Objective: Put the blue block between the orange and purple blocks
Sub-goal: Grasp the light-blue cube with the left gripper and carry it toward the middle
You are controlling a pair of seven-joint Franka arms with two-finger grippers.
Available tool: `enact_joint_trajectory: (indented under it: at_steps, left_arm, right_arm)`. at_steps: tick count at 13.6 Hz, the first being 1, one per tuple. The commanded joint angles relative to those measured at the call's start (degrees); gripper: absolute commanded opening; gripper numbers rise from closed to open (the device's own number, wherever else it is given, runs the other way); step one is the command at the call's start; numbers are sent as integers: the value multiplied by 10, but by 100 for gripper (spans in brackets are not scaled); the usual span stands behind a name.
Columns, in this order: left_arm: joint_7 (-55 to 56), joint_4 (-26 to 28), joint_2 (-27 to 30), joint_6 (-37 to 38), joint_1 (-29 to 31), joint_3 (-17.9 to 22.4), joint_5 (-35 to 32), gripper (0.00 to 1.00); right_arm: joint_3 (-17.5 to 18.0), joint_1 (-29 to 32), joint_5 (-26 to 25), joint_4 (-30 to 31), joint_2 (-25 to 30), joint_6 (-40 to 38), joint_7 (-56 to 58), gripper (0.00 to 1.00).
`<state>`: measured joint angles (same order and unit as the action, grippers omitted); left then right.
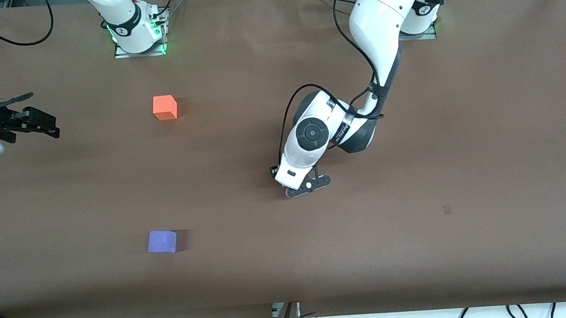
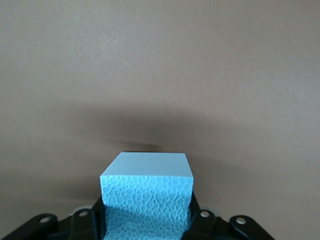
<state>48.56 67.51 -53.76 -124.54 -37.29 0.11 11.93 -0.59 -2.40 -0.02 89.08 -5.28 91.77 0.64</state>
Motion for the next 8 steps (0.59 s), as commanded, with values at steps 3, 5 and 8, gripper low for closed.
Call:
enact_joint_trajectory:
  at_steps: [3, 5, 8]
  left_arm:
    - [6, -20, -24, -31, -2, 10, 6, 7]
    - [5, -20, -24, -31, -1, 10, 6, 7]
    - [1, -15, -21, -31, -1, 15, -12, 51]
  right_arm:
    - [2, 0, -2, -14, -6, -3, 0, 100]
    - [2, 0, -2, -14, -8, -2, 0, 100]
    - [2, -1, -1, -14, -17, -1, 0, 100]
